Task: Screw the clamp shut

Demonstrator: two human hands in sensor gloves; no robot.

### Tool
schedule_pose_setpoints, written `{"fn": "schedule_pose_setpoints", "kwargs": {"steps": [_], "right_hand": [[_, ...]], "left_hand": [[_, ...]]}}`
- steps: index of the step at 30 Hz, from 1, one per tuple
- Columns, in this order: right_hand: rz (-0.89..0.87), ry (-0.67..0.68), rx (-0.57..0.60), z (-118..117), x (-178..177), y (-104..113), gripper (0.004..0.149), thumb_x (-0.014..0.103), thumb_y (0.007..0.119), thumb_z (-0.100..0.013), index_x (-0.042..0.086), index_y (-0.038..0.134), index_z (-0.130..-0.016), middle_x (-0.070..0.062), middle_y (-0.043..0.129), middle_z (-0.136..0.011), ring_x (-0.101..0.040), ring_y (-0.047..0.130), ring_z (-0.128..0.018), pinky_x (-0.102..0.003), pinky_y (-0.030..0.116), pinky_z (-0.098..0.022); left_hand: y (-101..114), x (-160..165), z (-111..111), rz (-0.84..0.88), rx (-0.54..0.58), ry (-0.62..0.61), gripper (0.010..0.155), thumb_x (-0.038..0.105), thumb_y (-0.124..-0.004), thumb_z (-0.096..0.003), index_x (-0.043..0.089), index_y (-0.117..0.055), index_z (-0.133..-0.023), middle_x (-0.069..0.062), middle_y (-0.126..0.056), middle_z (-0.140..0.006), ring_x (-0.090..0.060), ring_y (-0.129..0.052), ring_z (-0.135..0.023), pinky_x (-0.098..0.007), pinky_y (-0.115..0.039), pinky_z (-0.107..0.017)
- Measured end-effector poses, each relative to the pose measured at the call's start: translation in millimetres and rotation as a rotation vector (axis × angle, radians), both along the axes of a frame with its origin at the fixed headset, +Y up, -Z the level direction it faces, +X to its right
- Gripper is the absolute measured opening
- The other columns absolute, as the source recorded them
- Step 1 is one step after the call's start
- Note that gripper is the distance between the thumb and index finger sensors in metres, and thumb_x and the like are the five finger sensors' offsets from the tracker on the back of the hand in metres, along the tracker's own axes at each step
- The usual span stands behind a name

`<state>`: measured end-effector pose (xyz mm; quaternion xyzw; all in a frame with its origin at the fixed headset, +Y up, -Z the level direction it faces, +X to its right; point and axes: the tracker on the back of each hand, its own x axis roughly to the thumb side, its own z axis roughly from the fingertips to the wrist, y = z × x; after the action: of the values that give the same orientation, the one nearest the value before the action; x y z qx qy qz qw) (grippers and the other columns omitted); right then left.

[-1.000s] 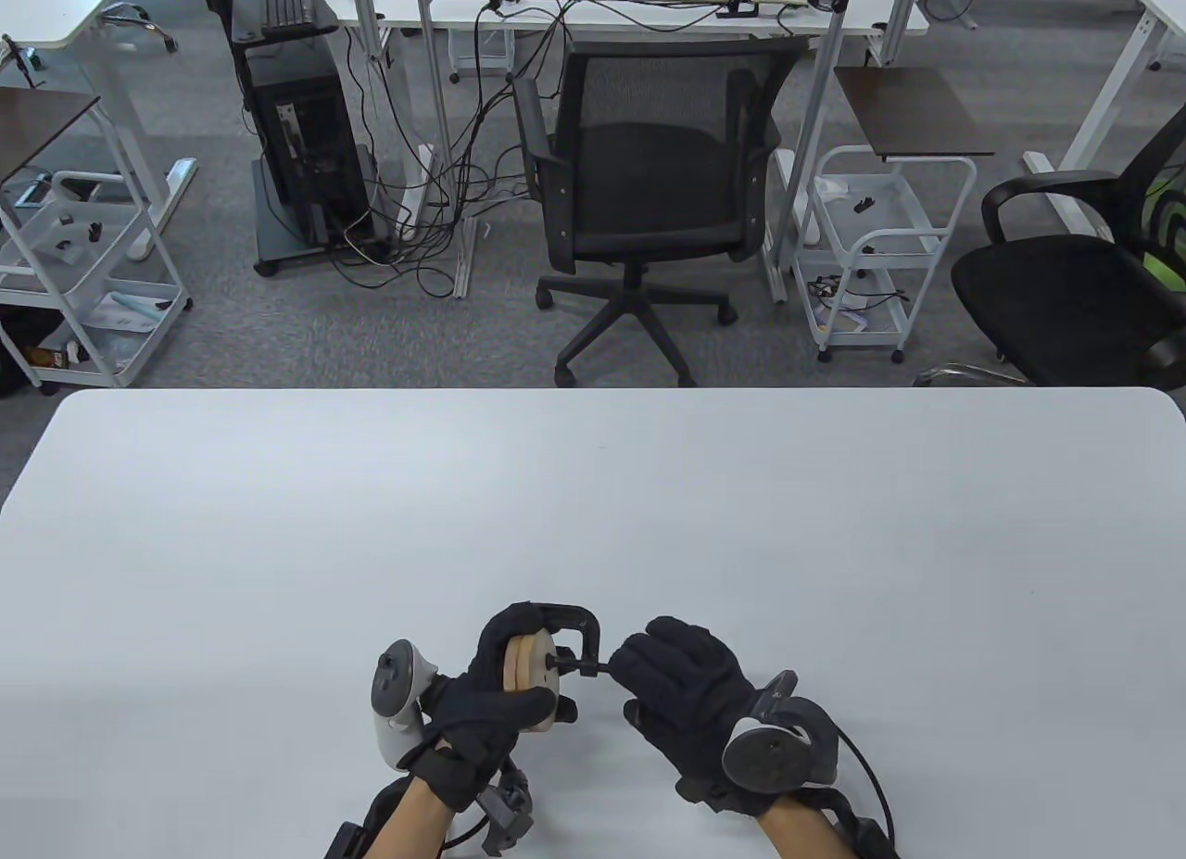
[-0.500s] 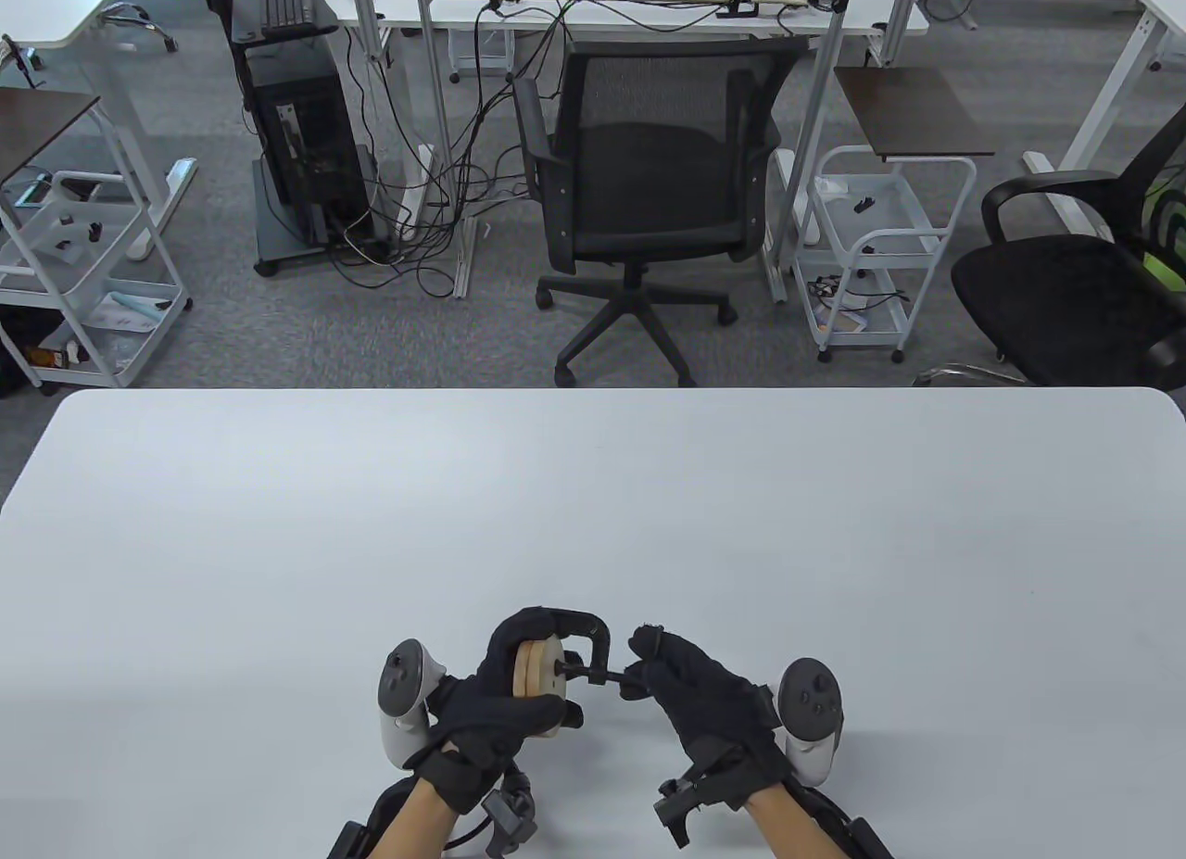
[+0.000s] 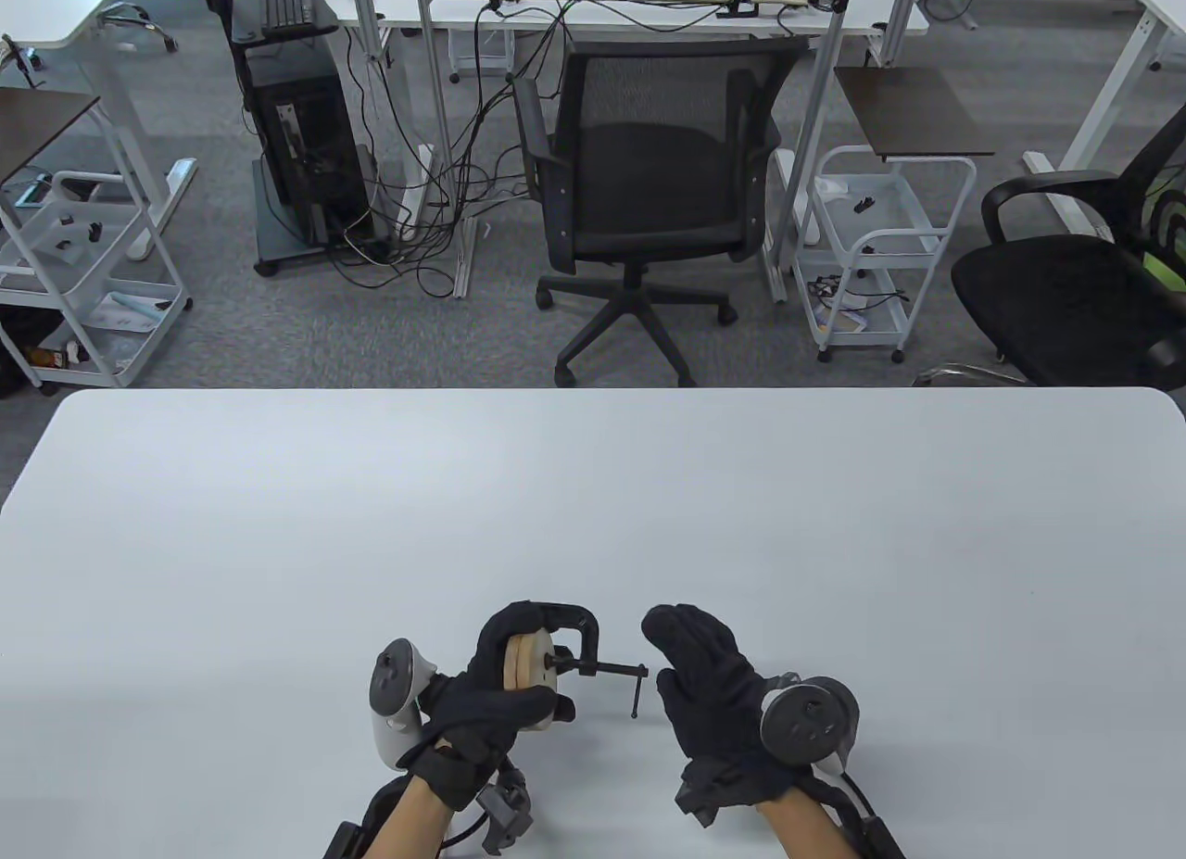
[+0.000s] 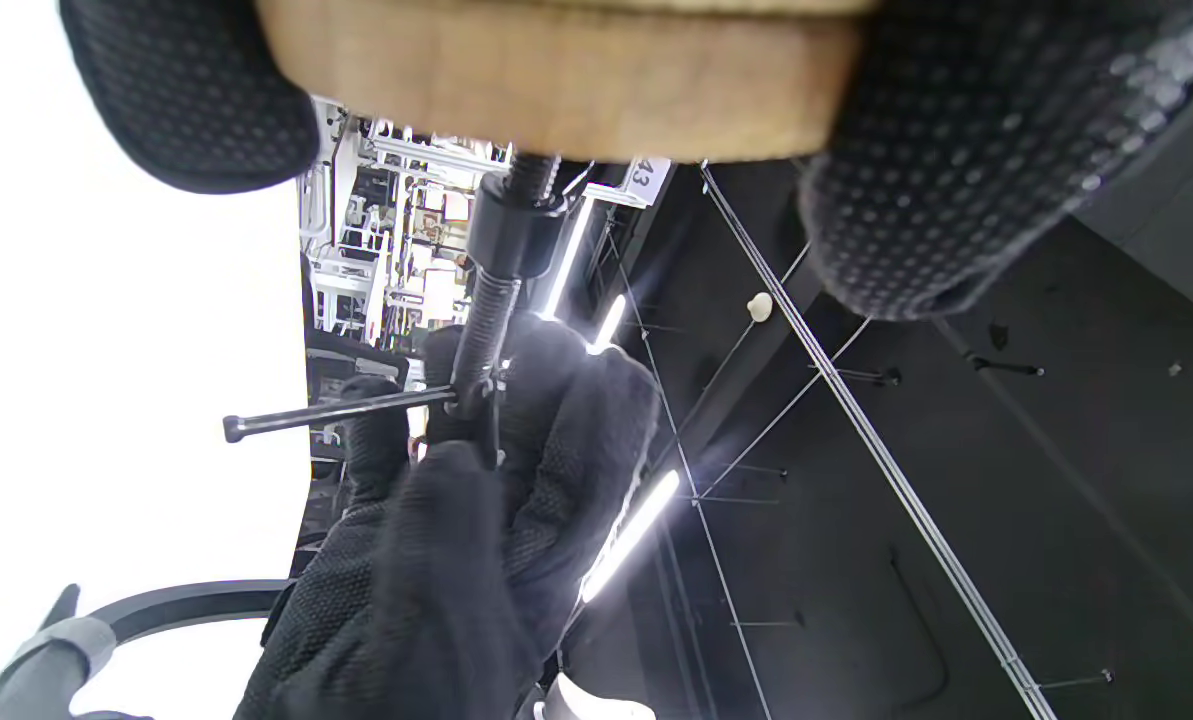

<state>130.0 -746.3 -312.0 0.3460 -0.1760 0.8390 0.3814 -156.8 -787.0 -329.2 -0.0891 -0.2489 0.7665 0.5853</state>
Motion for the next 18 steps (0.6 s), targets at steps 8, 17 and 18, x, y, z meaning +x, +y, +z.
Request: {"fn": "schedule_pose_setpoints", "kwargs": {"steps": [8, 17, 18], "right_hand": [[0.552, -0.076, 0.448, 15.2, -19.9, -1.6, 0.086, 0.036, 0.087, -0.042, 0.044, 0.028, -0.104, 0.011, 0.025, -0.116, -0.039, 0.040, -0.102, -0.066, 0.046, -0.067], [0.134, -0.005, 0.188, 12.5, -13.7, 3.2, 0.056, 0.049, 0.077, -0.046, 0.031, 0.071, -0.099, -0.002, 0.082, -0.099, -0.038, 0.068, -0.094, -0.069, 0.059, -0.061], [0.073, 0.006, 0.124, 10.4, -12.5, 2.3, 0.055, 0.049, 0.077, -0.046, 0.029, 0.075, -0.097, -0.003, 0.086, -0.095, -0.038, 0.074, -0.091, -0.069, 0.061, -0.060]], "left_hand": [[-0.2, 4.0, 2.8, 0.076, -0.033, -0.047, 0.097, 0.056, -0.100, -0.0436, 0.036, -0.035, -0.113, 0.000, -0.029, -0.123, -0.059, -0.049, -0.099, -0.064, -0.081, -0.055], [-0.7, 4.7, 2.0, -0.006, -0.009, -0.027, 0.097, 0.056, -0.100, -0.0427, 0.036, -0.036, -0.112, 0.000, -0.031, -0.123, -0.059, -0.051, -0.099, -0.064, -0.082, -0.054], [-0.8, 4.9, 2.0, -0.015, -0.006, -0.030, 0.097, 0.056, -0.100, -0.0429, 0.036, -0.036, -0.112, 0.001, -0.031, -0.123, -0.059, -0.051, -0.099, -0.064, -0.082, -0.054]]}}
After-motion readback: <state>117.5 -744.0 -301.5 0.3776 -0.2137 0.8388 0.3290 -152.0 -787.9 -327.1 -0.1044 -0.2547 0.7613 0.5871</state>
